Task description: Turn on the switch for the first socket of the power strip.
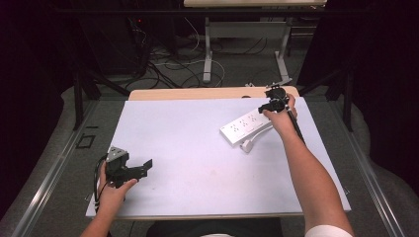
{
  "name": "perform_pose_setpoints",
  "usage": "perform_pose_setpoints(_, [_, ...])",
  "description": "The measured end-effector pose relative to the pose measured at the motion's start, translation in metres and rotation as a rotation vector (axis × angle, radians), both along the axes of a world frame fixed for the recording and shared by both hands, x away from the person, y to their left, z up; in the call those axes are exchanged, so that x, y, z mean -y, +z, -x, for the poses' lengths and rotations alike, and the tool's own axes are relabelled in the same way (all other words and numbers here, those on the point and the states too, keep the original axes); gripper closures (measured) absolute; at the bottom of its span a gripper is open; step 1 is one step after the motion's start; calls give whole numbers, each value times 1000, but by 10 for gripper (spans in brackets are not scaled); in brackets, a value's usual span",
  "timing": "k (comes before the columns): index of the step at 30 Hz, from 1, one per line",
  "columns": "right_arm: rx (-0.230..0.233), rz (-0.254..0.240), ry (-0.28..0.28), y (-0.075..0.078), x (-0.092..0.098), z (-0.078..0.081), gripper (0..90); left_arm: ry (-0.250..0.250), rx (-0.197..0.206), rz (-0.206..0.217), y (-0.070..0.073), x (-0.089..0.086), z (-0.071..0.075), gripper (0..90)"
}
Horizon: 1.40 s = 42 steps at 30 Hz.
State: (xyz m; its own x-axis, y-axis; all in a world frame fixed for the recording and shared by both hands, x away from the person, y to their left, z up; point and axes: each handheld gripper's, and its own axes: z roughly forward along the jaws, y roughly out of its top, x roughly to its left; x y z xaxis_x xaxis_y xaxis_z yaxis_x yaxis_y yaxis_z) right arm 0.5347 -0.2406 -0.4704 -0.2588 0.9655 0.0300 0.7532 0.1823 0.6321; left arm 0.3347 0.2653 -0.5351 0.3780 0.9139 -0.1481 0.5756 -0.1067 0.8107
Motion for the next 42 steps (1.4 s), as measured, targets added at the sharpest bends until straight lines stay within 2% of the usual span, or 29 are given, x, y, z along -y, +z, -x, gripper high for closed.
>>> perform_pose_setpoints(9, [-49, -3, 4, -7, -5, -2, 571, -3, -3, -1, 0, 0, 0, 15])
perform_pose_setpoints(17, [-66, -7, 17, -12, -12, -3, 689, 1, -4, 2, -1, 0, 0, 17])
perform_pose_setpoints(26, [-84, 9, 23, -17, -13, -4, 767, 0, -6, -1, -1, 0, 0, 19])
perform_pose_setpoints(28, [-111, 24, 10, -18, -14, -4, 775, 0, -6, -1, -1, 0, 0, 19])
perform_pose_setpoints(34, [-122, 9, -5, -25, -14, -5, 797, -2, -6, -6, -1, 0, -1, 19])
perform_pose_setpoints(36, [-139, 19, -9, -26, -15, -5, 801, -2, -7, -6, -1, 0, -1, 19])
perform_pose_setpoints(42, [-149, 25, -8, -29, -16, -6, 826, -1, -10, -5, -2, 0, -1, 22])
